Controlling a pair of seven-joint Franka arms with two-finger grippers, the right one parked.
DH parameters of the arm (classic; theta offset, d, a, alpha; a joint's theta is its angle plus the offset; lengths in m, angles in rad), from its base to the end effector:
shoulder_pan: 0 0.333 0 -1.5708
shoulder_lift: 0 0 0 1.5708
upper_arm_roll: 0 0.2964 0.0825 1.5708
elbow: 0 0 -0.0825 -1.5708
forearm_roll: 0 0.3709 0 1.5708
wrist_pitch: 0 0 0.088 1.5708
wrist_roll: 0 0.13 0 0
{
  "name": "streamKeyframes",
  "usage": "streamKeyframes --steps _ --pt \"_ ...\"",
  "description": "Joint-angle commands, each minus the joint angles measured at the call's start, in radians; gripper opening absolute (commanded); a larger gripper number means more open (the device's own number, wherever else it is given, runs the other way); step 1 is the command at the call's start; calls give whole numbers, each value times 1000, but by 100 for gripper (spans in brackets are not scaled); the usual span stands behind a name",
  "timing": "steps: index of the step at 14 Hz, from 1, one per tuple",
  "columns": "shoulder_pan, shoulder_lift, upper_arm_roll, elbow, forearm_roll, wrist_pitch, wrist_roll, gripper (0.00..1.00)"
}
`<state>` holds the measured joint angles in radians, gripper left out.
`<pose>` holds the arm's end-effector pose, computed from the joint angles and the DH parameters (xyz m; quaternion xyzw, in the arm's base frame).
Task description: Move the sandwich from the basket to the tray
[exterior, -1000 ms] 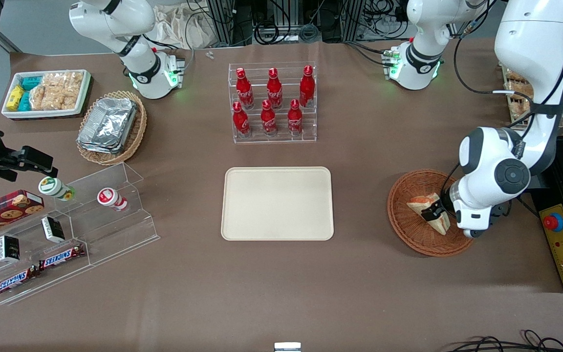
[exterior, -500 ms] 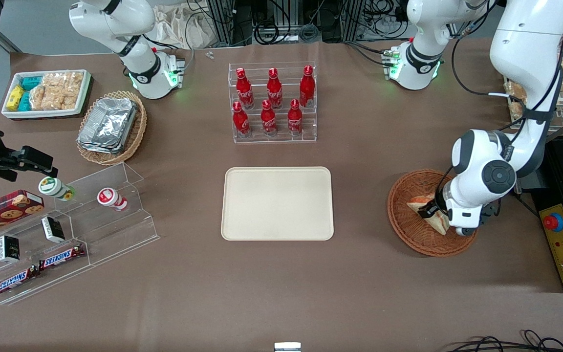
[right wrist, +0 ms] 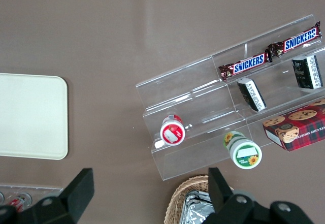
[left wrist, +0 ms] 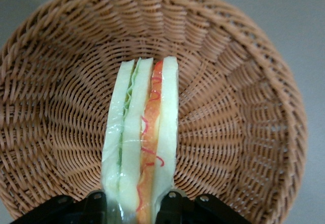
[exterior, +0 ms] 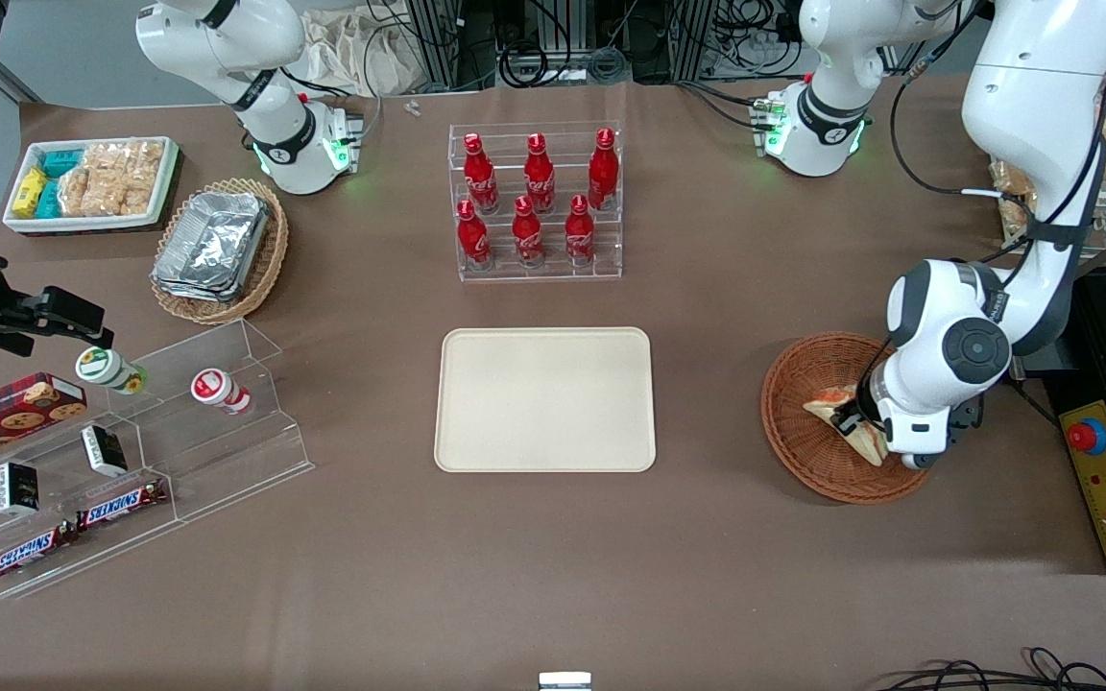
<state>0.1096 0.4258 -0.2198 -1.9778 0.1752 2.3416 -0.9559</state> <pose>0.5865 -0.0582 0.2204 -0.9325 -0.3602 0.0123 0.0258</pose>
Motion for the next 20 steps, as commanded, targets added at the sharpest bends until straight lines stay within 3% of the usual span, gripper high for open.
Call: streamKeyframes --steps 1,8,10,14,20 --pt "-2 -41 -22 40 26 -92 -37 0" --pt "1 -52 -82 502 -14 -741 212 0" --pt "1 -62 -114 578 -31 -817 236 0" --pt "-1 -44 -231 633 -100 -779 266 0" --pt "-16 62 -426 489 -88 -526 256 0"
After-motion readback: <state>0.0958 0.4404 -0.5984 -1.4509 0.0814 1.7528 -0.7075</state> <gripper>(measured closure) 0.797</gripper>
